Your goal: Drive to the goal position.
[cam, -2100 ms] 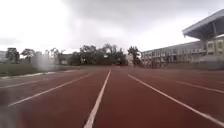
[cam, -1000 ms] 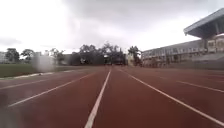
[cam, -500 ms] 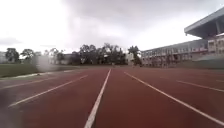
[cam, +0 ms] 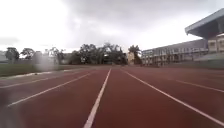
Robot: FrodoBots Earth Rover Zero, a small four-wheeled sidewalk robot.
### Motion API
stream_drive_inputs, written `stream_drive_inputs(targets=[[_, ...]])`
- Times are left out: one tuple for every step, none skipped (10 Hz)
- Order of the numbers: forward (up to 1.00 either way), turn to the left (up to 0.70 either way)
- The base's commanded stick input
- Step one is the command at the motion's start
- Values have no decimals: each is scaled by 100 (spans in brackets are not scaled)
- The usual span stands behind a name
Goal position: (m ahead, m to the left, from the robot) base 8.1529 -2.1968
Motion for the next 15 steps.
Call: stream_drive_inputs(targets=[[45,-27],[45,-27],[45,-27],[45,-27],[45,-27],[45,-27],[45,-27],[45,-27],[45,-27],[45,-27],[45,-27],[45,-27],[45,-27],[45,-27],[45,-27]])
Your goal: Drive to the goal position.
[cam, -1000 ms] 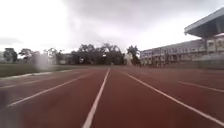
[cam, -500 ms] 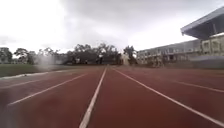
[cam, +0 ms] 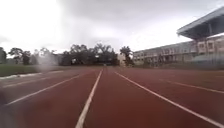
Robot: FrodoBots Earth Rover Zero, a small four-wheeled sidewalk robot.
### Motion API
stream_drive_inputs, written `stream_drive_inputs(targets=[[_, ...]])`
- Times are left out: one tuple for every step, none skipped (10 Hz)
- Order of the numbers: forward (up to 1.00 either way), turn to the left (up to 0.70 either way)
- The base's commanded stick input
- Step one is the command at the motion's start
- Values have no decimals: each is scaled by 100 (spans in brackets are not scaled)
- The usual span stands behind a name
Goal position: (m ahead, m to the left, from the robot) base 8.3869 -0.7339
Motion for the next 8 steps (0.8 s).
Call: stream_drive_inputs(targets=[[45,-27],[45,-14],[45,0],[45,0],[45,0],[45,0],[45,0],[45,0]])
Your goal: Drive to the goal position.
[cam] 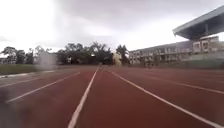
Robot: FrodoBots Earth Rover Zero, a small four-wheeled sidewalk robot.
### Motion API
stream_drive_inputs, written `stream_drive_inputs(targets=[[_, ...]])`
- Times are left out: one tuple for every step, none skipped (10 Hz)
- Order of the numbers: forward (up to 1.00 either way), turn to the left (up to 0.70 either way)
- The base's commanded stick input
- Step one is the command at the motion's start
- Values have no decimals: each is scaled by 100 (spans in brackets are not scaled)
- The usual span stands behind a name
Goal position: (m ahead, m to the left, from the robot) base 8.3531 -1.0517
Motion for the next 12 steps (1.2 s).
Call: stream_drive_inputs(targets=[[45,0],[45,0],[45,0],[45,0],[45,0],[45,0],[45,0],[45,0],[45,0],[45,0],[45,0],[45,0]])
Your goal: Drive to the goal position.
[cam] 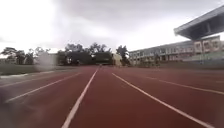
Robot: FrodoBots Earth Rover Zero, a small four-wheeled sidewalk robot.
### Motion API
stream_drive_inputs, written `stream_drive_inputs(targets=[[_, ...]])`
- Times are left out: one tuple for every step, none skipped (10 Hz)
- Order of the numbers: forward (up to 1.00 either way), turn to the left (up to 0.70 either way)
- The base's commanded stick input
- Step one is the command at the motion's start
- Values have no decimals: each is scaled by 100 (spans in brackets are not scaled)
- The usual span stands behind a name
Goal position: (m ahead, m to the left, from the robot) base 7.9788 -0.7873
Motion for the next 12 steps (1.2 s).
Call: stream_drive_inputs(targets=[[45,0],[45,0],[45,0],[45,0],[45,0],[45,0],[45,0],[45,0],[45,0],[45,0],[45,0],[45,0]])
